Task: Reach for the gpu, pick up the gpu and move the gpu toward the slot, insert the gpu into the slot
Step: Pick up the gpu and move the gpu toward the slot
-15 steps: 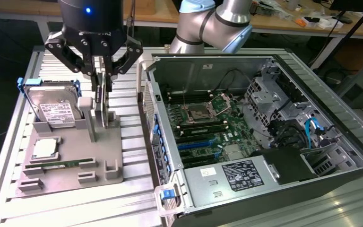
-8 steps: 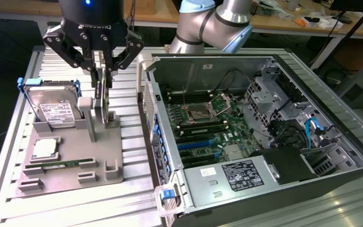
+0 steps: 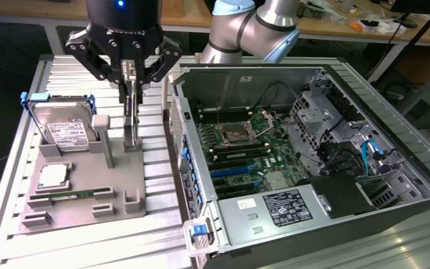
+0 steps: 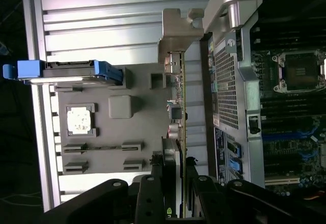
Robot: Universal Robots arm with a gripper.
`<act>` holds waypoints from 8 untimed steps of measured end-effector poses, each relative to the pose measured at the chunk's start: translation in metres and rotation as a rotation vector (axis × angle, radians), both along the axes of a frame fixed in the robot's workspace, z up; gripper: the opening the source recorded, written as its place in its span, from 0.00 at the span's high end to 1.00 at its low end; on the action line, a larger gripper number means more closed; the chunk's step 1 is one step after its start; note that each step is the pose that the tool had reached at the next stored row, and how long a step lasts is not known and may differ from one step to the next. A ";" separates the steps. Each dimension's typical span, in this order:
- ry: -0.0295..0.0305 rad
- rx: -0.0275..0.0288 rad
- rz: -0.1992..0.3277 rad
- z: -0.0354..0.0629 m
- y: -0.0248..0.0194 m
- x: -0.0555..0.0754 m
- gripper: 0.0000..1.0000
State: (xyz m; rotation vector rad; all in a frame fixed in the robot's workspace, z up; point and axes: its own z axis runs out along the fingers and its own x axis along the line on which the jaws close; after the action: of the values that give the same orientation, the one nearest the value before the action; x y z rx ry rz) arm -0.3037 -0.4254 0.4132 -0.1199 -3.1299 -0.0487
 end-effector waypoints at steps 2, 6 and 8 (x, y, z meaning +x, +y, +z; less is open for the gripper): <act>0.0000 0.0000 0.000 0.0000 0.0000 0.005 0.73; 0.0000 0.0000 0.000 0.0001 0.0000 0.012 0.73; 0.0000 0.0000 0.000 0.0055 0.0000 0.012 0.73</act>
State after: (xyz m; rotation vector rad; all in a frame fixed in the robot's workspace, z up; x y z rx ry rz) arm -0.2920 -0.4254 0.4187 -0.1201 -3.1299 -0.0486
